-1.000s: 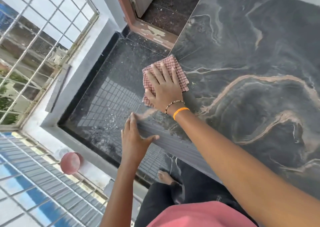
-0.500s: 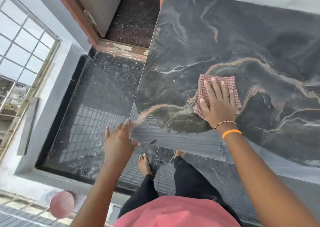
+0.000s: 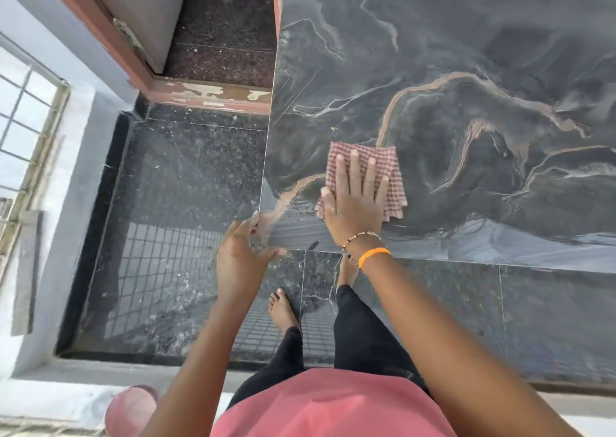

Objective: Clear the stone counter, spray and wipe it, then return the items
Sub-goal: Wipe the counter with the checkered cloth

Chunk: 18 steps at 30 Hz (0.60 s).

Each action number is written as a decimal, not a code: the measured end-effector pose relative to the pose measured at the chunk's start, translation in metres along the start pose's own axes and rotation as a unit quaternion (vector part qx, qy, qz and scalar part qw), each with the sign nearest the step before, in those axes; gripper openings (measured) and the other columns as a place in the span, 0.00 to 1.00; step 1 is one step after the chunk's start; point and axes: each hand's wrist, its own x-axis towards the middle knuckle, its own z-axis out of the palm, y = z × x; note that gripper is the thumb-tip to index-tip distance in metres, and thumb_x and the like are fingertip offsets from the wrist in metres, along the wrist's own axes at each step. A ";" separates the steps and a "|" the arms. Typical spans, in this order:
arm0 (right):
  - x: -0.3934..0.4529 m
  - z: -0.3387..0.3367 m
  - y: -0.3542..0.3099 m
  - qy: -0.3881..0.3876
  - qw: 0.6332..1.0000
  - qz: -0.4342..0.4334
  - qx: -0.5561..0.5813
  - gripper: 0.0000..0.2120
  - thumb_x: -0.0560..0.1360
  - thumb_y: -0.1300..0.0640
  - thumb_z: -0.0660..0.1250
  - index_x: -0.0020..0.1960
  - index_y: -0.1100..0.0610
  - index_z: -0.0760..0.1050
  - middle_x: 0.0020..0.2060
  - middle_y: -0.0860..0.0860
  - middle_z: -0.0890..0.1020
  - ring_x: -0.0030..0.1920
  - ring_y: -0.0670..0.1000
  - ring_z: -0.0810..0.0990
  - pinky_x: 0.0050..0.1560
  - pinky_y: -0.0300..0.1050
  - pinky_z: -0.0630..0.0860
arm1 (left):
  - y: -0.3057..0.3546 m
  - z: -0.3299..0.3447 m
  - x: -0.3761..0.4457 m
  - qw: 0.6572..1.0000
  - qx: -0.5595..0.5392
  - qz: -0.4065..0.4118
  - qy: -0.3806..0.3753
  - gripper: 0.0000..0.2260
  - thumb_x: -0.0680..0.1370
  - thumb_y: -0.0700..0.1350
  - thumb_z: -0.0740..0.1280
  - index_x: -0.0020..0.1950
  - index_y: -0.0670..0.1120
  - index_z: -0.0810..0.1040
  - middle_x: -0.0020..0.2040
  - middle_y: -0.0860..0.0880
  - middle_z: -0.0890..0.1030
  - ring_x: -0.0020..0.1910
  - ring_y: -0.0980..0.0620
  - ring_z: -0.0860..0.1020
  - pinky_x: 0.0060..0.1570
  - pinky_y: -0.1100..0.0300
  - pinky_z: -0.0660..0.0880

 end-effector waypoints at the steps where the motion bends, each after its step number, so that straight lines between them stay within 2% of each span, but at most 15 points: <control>1: 0.006 0.003 -0.021 -0.004 1.000 -0.028 0.000 0.29 0.79 0.45 0.51 0.77 0.51 0.48 0.77 0.52 0.49 0.77 0.60 0.46 0.73 0.62 0.41 | -0.002 0.000 -0.001 1.000 -0.013 0.004 -0.007 0.36 0.63 0.46 0.78 0.68 0.45 0.70 0.56 0.50 0.77 0.57 0.53 0.75 0.55 0.65 0.70; 5: 0.015 0.011 -0.084 -0.034 0.990 -0.140 -0.004 0.29 0.78 0.45 0.52 0.76 0.50 0.50 0.77 0.50 0.50 0.77 0.58 0.47 0.74 0.61 0.41 | -0.014 -0.001 0.000 0.996 -0.072 -0.013 -0.046 0.31 0.66 0.40 0.76 0.68 0.45 0.70 0.54 0.51 0.76 0.52 0.56 0.76 0.47 0.75 0.68; 7: -0.001 0.015 -0.094 -0.039 0.980 -0.196 -0.020 0.29 0.77 0.46 0.53 0.76 0.50 0.52 0.77 0.51 0.52 0.77 0.58 0.48 0.74 0.61 0.40 | -0.023 -0.003 -0.001 0.985 -0.143 -0.069 -0.066 0.22 0.69 0.35 0.73 0.62 0.45 0.75 0.53 0.49 0.79 0.53 0.52 0.78 0.48 0.68 0.72; 9: -0.023 0.020 -0.091 -0.040 0.969 -0.241 -0.036 0.30 0.76 0.47 0.54 0.76 0.50 0.53 0.77 0.50 0.54 0.77 0.58 0.49 0.74 0.61 0.40 | -0.031 -0.005 -0.005 0.960 -0.237 -0.123 -0.080 0.15 0.71 0.30 0.67 0.56 0.42 0.78 0.47 0.49 0.83 0.51 0.51 0.80 0.46 0.64 0.75; 11: -0.042 0.024 -0.080 -0.038 0.962 -0.267 -0.046 0.30 0.76 0.47 0.54 0.76 0.49 0.52 0.77 0.49 0.54 0.77 0.57 0.50 0.74 0.60 0.41 | -0.038 -0.006 -0.009 0.945 -0.282 -0.141 -0.088 0.15 0.72 0.26 0.63 0.54 0.40 0.79 0.42 0.53 0.85 0.45 0.56 0.81 0.42 0.67 0.76; 13: -0.053 0.024 -0.067 -0.030 0.957 -0.283 -0.053 0.30 0.76 0.46 0.53 0.76 0.49 0.52 0.77 0.48 0.55 0.77 0.56 0.52 0.75 0.60 0.44 | -0.040 -0.008 -0.011 0.934 -0.303 -0.161 -0.097 0.17 0.73 0.25 0.62 0.56 0.40 0.79 0.46 0.50 0.84 0.47 0.55 0.81 0.44 0.67 0.76; 15: -0.056 0.021 -0.053 -0.022 0.954 -0.293 -0.057 0.30 0.76 0.46 0.52 0.76 0.48 0.52 0.76 0.48 0.56 0.76 0.56 0.54 0.75 0.59 0.47 | -0.040 -0.011 -0.010 0.929 -0.311 -0.175 -0.100 0.18 0.74 0.26 0.62 0.56 0.44 0.79 0.48 0.51 0.83 0.48 0.57 0.80 0.44 0.67 0.76; 18: -0.059 0.016 -0.030 -0.017 0.960 -0.272 -0.063 0.30 0.75 0.46 0.52 0.76 0.47 0.52 0.76 0.46 0.57 0.76 0.55 0.55 0.74 0.58 0.49 | -0.040 -0.014 -0.009 0.930 -0.307 -0.162 -0.120 0.19 0.74 0.27 0.62 0.51 0.50 0.80 0.48 0.55 0.82 0.44 0.65 0.80 0.40 0.73 0.75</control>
